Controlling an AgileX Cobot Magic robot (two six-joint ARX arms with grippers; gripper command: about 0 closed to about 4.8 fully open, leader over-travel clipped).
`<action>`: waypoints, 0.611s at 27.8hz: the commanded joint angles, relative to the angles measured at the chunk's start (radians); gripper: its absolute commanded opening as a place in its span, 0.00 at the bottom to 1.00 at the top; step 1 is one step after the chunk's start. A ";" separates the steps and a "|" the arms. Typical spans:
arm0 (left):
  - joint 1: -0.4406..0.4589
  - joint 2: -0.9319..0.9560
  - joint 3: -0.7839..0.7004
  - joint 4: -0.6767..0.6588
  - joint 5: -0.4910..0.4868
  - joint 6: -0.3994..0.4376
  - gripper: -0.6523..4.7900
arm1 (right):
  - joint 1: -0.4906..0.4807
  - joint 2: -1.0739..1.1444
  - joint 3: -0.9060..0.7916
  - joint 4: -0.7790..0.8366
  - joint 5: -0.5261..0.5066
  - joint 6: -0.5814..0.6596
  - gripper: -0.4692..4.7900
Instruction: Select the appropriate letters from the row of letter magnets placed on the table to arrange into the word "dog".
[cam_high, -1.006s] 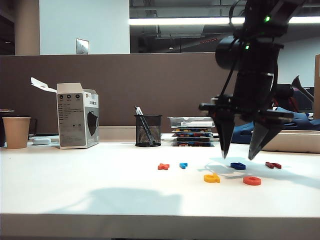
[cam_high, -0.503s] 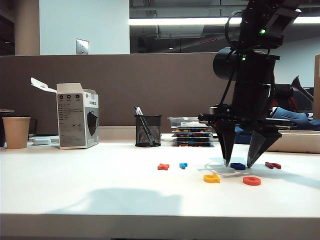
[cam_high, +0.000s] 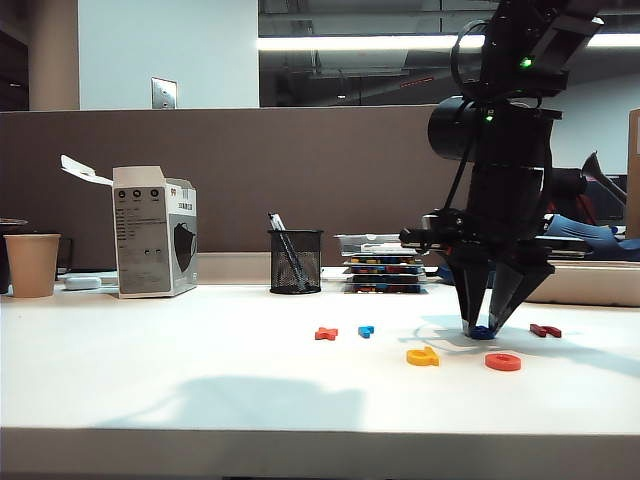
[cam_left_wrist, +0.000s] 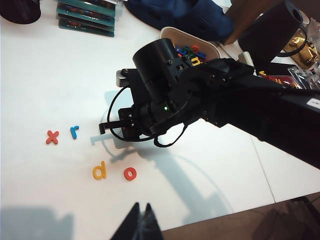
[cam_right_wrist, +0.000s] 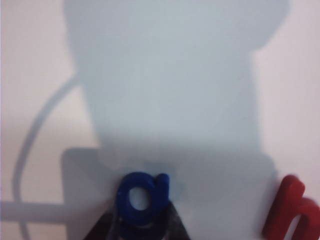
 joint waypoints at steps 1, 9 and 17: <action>0.001 -0.002 0.002 0.005 -0.003 0.001 0.11 | 0.001 0.005 -0.011 -0.092 -0.016 -0.007 0.22; 0.001 -0.002 0.002 0.005 -0.003 0.001 0.11 | -0.009 -0.039 -0.011 -0.150 -0.013 -0.033 0.19; 0.001 -0.002 0.002 0.005 -0.003 0.001 0.11 | -0.033 -0.056 -0.021 -0.229 -0.010 -0.072 0.19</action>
